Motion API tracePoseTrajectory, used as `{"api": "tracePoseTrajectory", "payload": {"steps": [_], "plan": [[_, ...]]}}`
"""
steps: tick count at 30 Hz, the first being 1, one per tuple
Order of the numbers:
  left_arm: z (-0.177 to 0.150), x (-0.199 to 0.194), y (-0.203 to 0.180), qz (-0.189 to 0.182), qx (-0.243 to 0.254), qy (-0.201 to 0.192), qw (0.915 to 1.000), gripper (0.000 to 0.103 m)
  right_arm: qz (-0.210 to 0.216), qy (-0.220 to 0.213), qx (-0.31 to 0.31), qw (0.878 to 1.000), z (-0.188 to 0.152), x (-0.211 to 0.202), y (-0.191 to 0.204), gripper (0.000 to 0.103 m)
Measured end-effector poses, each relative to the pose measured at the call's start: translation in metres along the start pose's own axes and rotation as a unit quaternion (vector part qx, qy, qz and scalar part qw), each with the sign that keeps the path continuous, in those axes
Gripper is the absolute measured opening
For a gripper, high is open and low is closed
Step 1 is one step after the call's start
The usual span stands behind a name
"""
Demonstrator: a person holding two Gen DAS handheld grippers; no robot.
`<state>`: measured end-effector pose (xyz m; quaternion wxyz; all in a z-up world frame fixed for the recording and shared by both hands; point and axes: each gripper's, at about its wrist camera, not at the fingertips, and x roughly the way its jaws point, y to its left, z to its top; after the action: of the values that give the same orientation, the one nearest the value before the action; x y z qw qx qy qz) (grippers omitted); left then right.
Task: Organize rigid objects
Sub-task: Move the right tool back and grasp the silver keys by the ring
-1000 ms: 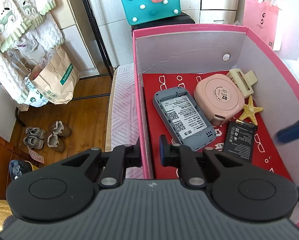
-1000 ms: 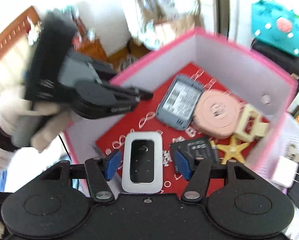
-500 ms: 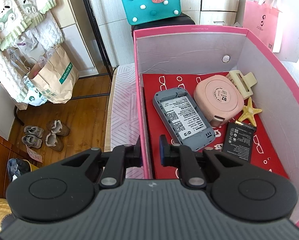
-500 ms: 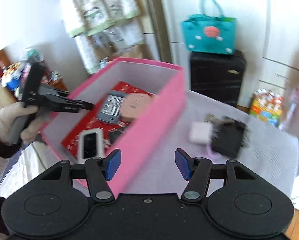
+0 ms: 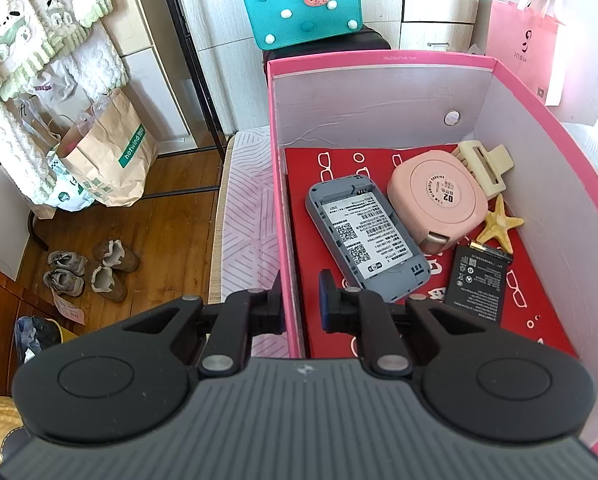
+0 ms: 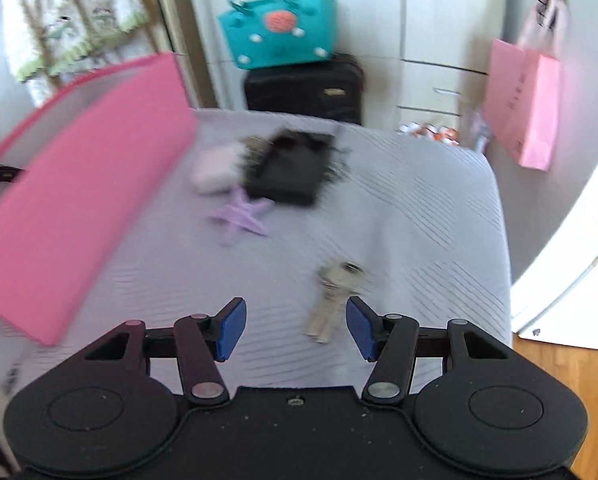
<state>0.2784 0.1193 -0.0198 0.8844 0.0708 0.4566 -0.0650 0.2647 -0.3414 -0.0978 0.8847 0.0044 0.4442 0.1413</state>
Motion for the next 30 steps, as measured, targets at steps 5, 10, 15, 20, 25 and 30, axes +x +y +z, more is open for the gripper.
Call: {"api": "tracePoseTrajectory", "payload": {"steps": [5,10,15,20,25,30], "plan": [[0.000,0.000,0.000,-0.001,-0.001,0.000,1.0000,0.012,-0.002,-0.022,0.003,1.000,0.003,0.011,-0.010,0.054],[-0.001,0.000,0.000,0.001,0.000,0.000,1.0000,0.013,-0.022,-0.049,-0.016,0.998,0.003,0.017,0.000,0.030],[-0.001,-0.001,0.001,0.000,0.001,0.000,1.0000,0.013,-0.010,-0.064,-0.004,0.998,0.002,0.012,0.003,0.029],[-0.001,-0.002,0.001,0.002,0.003,-0.001,1.0000,0.013,0.007,-0.084,-0.016,0.996,0.006,0.000,0.018,0.030],[-0.001,-0.002,0.002,-0.003,-0.004,-0.002,1.0000,0.013,0.030,-0.096,-0.018,0.995,0.013,-0.009,0.031,0.030],[0.000,-0.002,0.002,-0.001,-0.002,-0.001,1.0000,0.013,0.054,-0.099,-0.012,0.994,0.025,-0.023,0.046,0.030]]}}
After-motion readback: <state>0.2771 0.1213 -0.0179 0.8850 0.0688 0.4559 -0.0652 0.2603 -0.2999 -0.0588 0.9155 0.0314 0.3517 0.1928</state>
